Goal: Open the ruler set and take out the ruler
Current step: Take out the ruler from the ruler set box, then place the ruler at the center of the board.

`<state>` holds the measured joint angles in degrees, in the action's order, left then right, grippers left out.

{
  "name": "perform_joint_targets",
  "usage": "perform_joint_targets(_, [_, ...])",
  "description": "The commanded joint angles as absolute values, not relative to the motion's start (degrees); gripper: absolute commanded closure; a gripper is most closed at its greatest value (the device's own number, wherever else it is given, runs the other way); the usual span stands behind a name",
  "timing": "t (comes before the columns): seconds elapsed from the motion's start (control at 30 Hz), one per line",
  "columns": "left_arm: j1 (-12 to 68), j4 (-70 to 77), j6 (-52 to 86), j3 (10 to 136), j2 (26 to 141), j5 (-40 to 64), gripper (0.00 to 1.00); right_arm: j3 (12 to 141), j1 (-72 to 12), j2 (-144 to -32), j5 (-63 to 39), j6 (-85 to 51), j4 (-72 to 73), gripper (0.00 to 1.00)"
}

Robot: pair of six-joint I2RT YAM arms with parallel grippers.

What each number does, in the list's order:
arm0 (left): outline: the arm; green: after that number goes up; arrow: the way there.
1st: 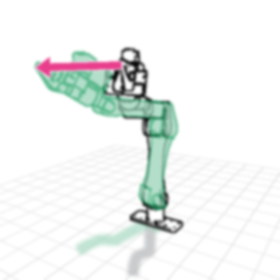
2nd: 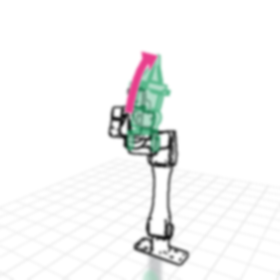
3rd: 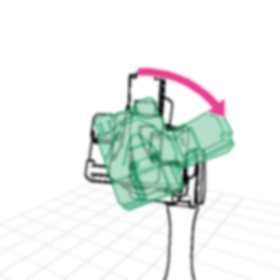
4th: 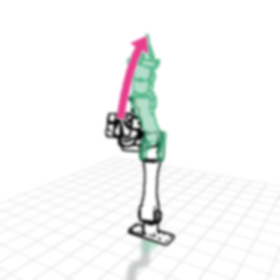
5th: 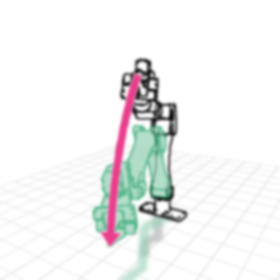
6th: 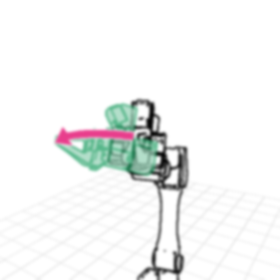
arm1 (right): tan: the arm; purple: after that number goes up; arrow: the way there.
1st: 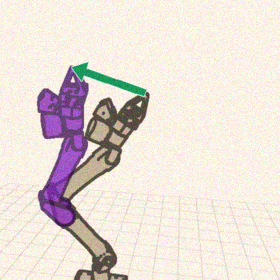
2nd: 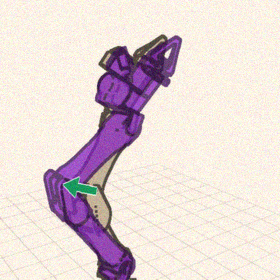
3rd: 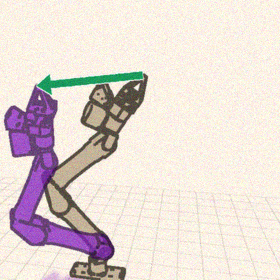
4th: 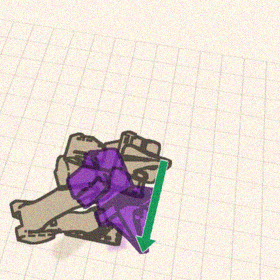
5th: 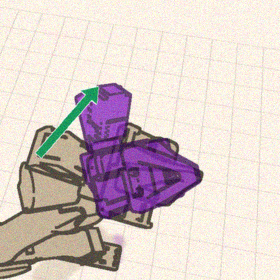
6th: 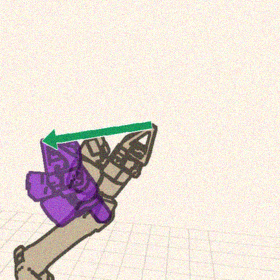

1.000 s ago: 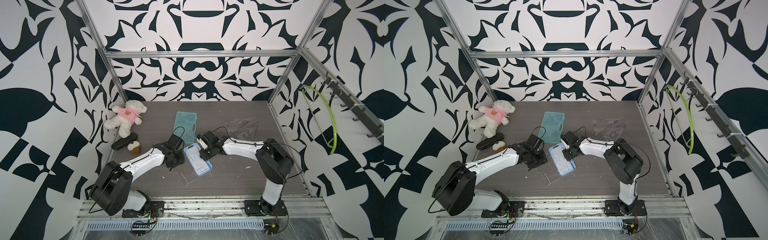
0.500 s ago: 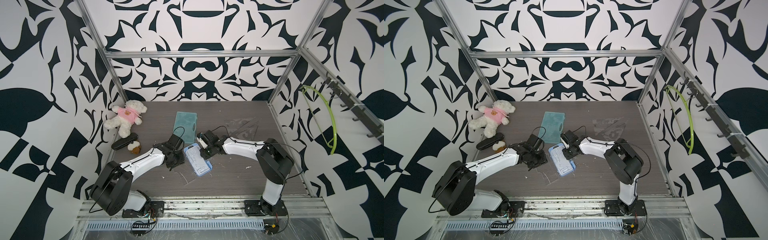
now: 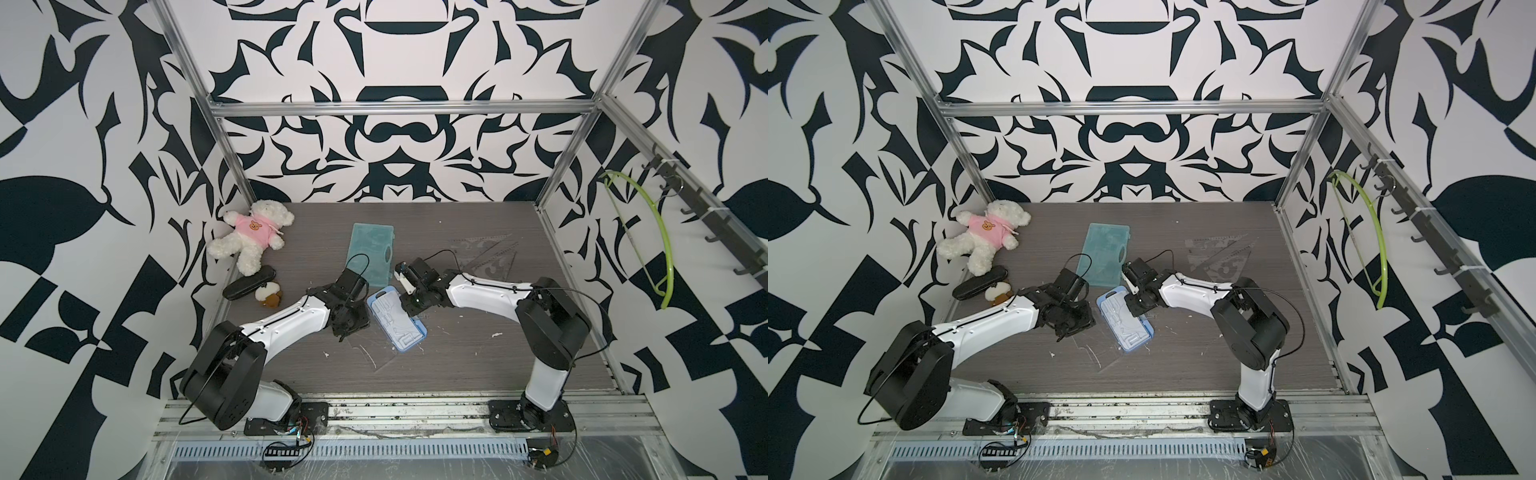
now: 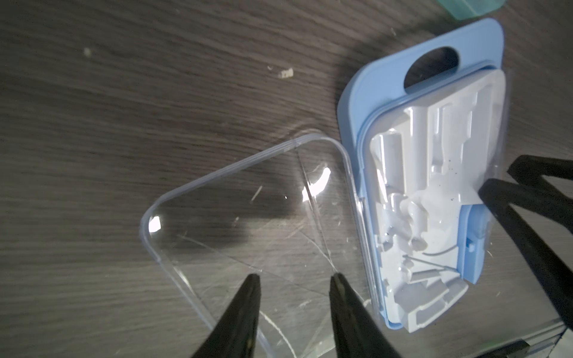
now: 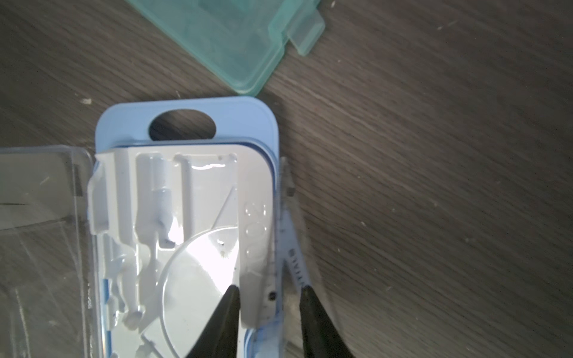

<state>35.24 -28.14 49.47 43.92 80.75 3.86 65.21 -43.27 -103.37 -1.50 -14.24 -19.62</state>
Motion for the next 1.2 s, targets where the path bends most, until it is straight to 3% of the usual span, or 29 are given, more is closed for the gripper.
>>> perform_joint_targets(0.0, [35.0, -29.0, 48.9, 45.5, 81.2, 3.7, 0.58, 64.5, -42.2, -100.0, 0.2, -15.8, -20.1, 0.66])
perform_joint_targets(0.6, [35.0, -28.5, 48.9, 45.9, 81.8, 4.1, 0.58, 65.8, -41.2, -102.0, 7.8, -20.2, -24.7, 0.65])
perform_joint_targets(0.97, [35.1, -29.4, 46.5, 47.8, 81.1, 2.4, 0.57, 68.8, -41.2, -107.5, 10.3, -22.0, -28.3, 0.52])
perform_joint_targets(1.17, [35.4, -29.7, 45.3, 49.5, 80.4, 1.2, 0.56, 69.5, -40.3, -108.6, 14.8, -24.2, -30.5, 0.53])
